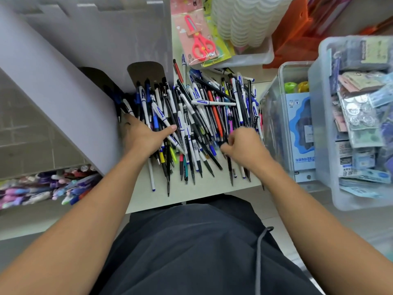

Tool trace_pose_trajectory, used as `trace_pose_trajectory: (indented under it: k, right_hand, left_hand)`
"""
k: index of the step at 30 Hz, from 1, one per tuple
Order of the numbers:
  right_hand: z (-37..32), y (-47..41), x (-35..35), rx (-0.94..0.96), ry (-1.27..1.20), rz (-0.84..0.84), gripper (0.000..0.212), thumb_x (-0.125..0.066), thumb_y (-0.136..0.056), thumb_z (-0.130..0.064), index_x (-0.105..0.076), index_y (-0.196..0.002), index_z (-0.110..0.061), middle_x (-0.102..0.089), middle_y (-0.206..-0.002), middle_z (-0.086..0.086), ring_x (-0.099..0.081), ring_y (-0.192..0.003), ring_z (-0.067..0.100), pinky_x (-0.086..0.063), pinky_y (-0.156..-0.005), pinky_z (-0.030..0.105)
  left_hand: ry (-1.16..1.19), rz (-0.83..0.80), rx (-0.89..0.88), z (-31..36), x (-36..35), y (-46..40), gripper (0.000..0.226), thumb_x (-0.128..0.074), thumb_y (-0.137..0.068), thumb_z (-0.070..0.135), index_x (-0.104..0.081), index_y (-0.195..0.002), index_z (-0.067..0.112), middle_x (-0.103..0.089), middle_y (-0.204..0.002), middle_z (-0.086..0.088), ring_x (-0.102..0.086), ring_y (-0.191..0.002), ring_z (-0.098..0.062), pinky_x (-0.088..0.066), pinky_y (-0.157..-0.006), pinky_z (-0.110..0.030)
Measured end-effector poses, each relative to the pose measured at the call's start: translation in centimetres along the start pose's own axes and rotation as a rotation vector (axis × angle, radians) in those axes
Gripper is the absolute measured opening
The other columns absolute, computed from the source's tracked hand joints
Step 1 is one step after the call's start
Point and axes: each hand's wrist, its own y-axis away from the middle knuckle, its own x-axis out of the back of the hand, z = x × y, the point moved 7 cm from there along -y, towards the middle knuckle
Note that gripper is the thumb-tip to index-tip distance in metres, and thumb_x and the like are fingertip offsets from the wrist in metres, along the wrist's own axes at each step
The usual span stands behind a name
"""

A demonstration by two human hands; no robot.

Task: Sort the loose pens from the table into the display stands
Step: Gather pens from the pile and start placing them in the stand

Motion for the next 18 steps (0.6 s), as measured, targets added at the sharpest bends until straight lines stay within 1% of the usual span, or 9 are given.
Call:
trace_pose_trajectory:
  k: [2,5,7,8,9,11,13,15,18]
  right_hand:
    - [-1.2,-0.8,3.0,0.049,-0.169,0.125,0.029,-0.066,-0.089,-0.017,-0.065,-0.07,0.004,-0.06,-0.06,0.02,-0.048,-0.05,0.018,-0.051,-0.059,0.025]
    - [-3.2,-3.4,6.1,0.087,-0.338,0.307,0.03,-0.067,-0.093,-0.022,-0.07,-0.074,0.001,-0.068,-0.066,0.019,-0.063,-0.056,0.029,-0.048,-0.059,0.025]
    - [-3.6,-5.3,6.5,0.075,-0.286,0.376,0.033,-0.068,-0.093,-0.034,-0.071,-0.088,-0.002,-0.068,-0.073,0.011,-0.063,-0.068,0.027,-0.046,-0.064,0.027]
    - [-3.2,-5.7,6.6,0.048,-0.229,0.42,0.04,-0.066,-0.094,-0.042,-0.069,-0.098,-0.003,-0.066,-0.083,0.008,-0.061,-0.076,0.025,-0.046,-0.069,0.03]
    - [-2.4,-5.8,6.6,0.001,-0.178,0.448,0.05,-0.062,-0.094,-0.051,-0.066,-0.109,-0.003,-0.065,-0.096,0.008,-0.06,-0.088,0.026,-0.047,-0.076,0.035]
    - [-0.1,-5.3,5.7,-0.15,-0.156,0.377,0.077,-0.051,-0.094,-0.065,-0.05,-0.135,0.0,-0.055,-0.131,0.019,-0.053,-0.12,0.037,-0.047,-0.099,0.047]
    - [2.0,-4.4,3.6,-0.28,-0.196,0.259,0.101,-0.045,-0.093,-0.072,-0.017,-0.156,0.002,-0.024,-0.161,0.022,-0.03,-0.143,0.046,-0.032,-0.114,0.057]
    - [2.7,-3.9,1.4,-0.352,-0.22,0.196,0.111,-0.039,-0.089,-0.08,0.003,-0.159,-0.004,-0.007,-0.167,0.018,-0.016,-0.149,0.046,-0.024,-0.115,0.063]
    - [2.2,-4.7,-0.2,-0.427,-0.179,0.184,0.115,-0.027,-0.081,-0.091,0.003,-0.161,-0.014,-0.004,-0.166,0.023,-0.006,-0.15,0.048,-0.014,-0.115,0.068]
  left_hand:
    - [0.031,-0.013,0.013,-0.3,-0.3,-0.3,0.132,-0.08,-0.069,0.066,-0.003,-0.16,0.008,-0.026,-0.162,-0.015,-0.035,-0.144,-0.032,-0.039,-0.11,-0.04]
    - [0.174,-0.035,0.074,-0.7,-0.9,-0.7,0.139,-0.085,-0.064,0.064,0.001,-0.16,0.012,-0.014,-0.166,-0.012,-0.025,-0.15,-0.03,-0.031,-0.118,-0.04]
    - [0.241,-0.033,0.122,-0.9,-1.0,-0.9,0.142,-0.086,-0.06,0.065,0.0,-0.16,0.013,-0.013,-0.167,-0.012,-0.025,-0.15,-0.03,-0.031,-0.119,-0.044]
    - [0.253,-0.024,0.15,-1.0,-0.9,-1.0,0.144,-0.086,-0.059,0.067,0.001,-0.16,0.013,-0.011,-0.167,-0.012,-0.023,-0.151,-0.031,-0.031,-0.119,-0.046]
    - [0.26,-0.011,0.178,-1.2,-0.8,-1.2,0.148,-0.086,-0.054,0.072,0.001,-0.16,0.014,-0.01,-0.167,-0.012,-0.022,-0.151,-0.033,-0.031,-0.119,-0.048]
    - [0.255,0.02,0.241,-1.7,-0.4,-1.4,0.159,-0.082,-0.041,0.083,-0.002,-0.159,0.014,-0.012,-0.166,-0.013,-0.021,-0.15,-0.036,-0.031,-0.119,-0.05]
    - [0.214,0.031,0.265,-1.7,-0.2,-1.4,0.157,-0.082,-0.045,0.082,0.0,-0.159,0.012,-0.011,-0.164,-0.014,-0.018,-0.15,-0.037,-0.029,-0.119,-0.05]
    - [0.216,0.006,0.281,-1.4,-0.3,-1.4,0.154,-0.083,-0.05,0.079,0.003,-0.159,0.013,-0.008,-0.164,-0.014,-0.017,-0.15,-0.036,-0.029,-0.119,-0.049]
    - [0.297,-0.108,0.289,-1.0,-1.6,-1.6,0.157,-0.082,-0.041,0.084,-0.006,-0.16,0.015,-0.021,-0.164,-0.011,-0.031,-0.147,-0.03,-0.035,-0.115,-0.044]
